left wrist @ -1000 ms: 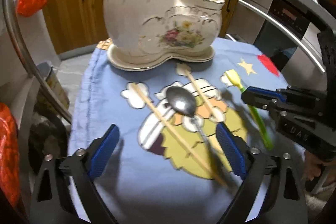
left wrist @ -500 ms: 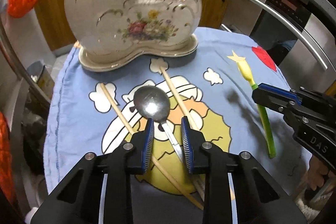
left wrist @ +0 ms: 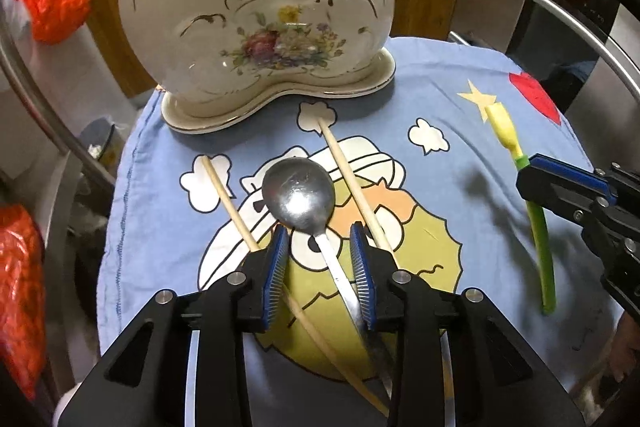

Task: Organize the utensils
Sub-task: 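Close the right tool on a green-handled tulip utensil while the left tool grasps a wooden chopstick, then lift the chopstick with the left tool while the right tool carries the green utensil over the holder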

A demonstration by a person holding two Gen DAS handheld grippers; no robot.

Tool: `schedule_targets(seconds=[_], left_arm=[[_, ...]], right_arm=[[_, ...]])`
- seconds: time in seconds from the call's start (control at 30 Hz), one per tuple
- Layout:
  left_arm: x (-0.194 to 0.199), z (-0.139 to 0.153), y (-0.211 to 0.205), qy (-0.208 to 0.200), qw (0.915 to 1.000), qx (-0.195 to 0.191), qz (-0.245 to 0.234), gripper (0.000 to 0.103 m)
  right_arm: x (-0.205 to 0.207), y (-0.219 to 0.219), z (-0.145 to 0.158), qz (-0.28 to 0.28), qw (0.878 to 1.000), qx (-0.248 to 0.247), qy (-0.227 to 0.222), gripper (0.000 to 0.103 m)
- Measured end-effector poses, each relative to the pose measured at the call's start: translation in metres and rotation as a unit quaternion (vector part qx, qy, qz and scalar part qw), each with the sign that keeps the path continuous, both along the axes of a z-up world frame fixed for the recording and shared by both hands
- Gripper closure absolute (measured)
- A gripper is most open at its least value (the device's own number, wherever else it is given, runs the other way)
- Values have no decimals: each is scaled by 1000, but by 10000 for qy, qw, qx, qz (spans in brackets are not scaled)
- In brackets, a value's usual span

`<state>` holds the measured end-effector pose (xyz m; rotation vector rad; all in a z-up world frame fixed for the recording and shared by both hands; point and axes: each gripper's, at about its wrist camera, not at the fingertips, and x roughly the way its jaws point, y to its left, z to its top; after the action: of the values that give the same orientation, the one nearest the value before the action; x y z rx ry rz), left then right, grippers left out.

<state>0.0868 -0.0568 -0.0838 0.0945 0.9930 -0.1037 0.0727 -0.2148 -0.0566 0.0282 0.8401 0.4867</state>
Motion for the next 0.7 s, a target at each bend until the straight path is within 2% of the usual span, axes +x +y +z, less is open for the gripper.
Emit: schedule_targets(seconds=[0.13,0.2,0.33,0.37,0.47,0.6,0.67,0.7], left_arm=[[1,0,3,69,9999,-94,73,68],[-2,4,9,20,9995,-303,111,68],[-6,13,22,-295,9990,-17,337,68],[-3,12,27,-247,9986,58,462,68],[2,4,36,25,9978,-63,652,69],[2,0,32,32,9982,135,587,75],[3,0,27,50,9987,202,462,91],[5,1,23,43,9986,287,435,92]], right_arm=[[-1,-2,-1,11,10000,16,-20,94],[-2,-3,-1,28,10000,34,-33,94],[-3,-5,-2,49,9999,87,-41,93],[-2,-6,-2,52,9999,98,-39,94],[-2,-5,-4,80,9999,114,-26,94],[-2,-6,-6,119,9998,131,-9,94],[-2,-7,-6,113,9998,137,1,94],[-2,-7,-7,115,9998,137,13,94]])
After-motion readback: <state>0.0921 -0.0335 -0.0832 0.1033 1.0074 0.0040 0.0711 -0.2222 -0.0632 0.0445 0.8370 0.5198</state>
